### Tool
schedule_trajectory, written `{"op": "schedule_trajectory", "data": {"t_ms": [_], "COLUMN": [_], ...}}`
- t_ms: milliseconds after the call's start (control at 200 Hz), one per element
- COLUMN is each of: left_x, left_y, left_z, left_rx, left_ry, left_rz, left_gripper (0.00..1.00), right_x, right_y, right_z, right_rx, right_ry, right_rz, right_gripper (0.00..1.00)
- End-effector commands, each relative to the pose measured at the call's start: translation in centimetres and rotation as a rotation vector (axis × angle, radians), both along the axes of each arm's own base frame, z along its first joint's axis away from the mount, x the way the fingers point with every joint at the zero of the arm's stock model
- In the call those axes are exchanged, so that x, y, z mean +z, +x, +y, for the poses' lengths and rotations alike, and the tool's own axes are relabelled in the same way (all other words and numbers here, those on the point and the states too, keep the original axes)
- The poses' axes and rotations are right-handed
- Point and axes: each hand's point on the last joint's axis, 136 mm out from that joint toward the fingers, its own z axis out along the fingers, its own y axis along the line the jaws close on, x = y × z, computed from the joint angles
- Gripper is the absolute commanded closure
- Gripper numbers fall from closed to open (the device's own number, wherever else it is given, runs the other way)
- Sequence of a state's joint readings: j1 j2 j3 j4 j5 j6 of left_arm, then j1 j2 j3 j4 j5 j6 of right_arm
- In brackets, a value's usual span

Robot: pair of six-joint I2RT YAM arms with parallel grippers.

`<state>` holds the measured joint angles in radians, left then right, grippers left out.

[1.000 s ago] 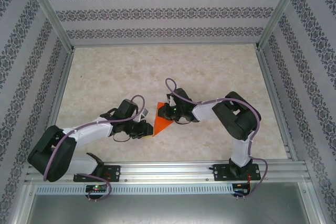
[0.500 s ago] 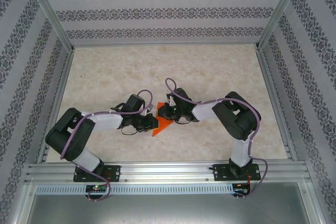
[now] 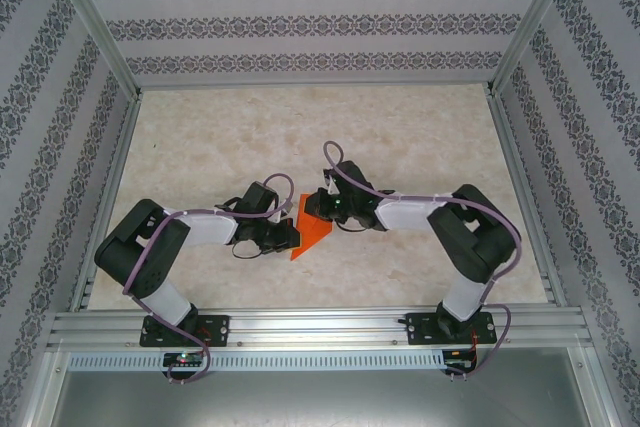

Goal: Fold a paper plane with a square sheet of paper (pick it up from the middle)
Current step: Fourth fold the wing at the center of the table.

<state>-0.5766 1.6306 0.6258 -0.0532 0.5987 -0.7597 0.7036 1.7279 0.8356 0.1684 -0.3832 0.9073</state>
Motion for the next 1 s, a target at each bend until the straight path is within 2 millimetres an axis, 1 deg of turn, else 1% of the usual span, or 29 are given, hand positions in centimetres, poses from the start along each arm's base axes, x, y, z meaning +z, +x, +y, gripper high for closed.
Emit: {"op": "schedule_trajectory", "data": {"t_ms": [0, 180, 300, 455, 520, 594, 629, 759, 889, 994], "left_x": [-4.5, -3.9, -3.8, -4.0, -4.3, -4.6, -4.7, -5.3, -5.7, -6.0], "left_y": [-2.5, -2.0, -1.9, -1.9, -2.1, -2.4, -2.6, -3.2, -3.8, -4.1], "left_z": [4.1, 3.7, 3.7, 3.6, 3.8, 4.1, 4.3, 5.0, 5.4, 5.6], "left_rx": [0.027, 0.029, 0.029, 0.025, 0.020, 0.014, 0.012, 0.004, 0.001, -0.003], "left_ry": [0.225, 0.213, 0.214, 0.214, 0.224, 0.236, 0.246, 0.275, 0.286, 0.293], "left_rz": [0.087, 0.071, 0.068, 0.074, 0.081, 0.087, 0.089, 0.100, 0.109, 0.115], "left_gripper": [0.95, 0.95, 0.95, 0.95, 0.95, 0.96, 0.96, 0.97, 0.97, 0.97], "right_x": [0.1, -2.2, -3.4, -5.5, -6.5, -7.5, -7.6, -6.9, -6.3, -6.3], "right_y": [-1.2, -2.5, -3.1, -4.0, -4.1, -3.8, -3.6, -2.3, -0.3, 1.2], "right_z": [0.1, 0.7, 1.3, 1.4, 0.9, 0.0, -0.3, -0.6, -1.4, -2.5], "right_rx": [0.013, 0.011, 0.023, 0.026, 0.019, -0.003, -0.011, -0.033, -0.054, -0.078], "right_ry": [-0.022, -0.044, -0.045, -0.053, -0.079, -0.125, -0.128, -0.123, -0.122, -0.124], "right_rz": [-0.018, 0.028, 0.050, 0.095, 0.110, 0.116, 0.117, 0.097, 0.079, 0.068], "right_gripper": [0.92, 0.95, 0.96, 0.96, 0.95, 0.94, 0.94, 0.92, 0.92, 0.92]}}
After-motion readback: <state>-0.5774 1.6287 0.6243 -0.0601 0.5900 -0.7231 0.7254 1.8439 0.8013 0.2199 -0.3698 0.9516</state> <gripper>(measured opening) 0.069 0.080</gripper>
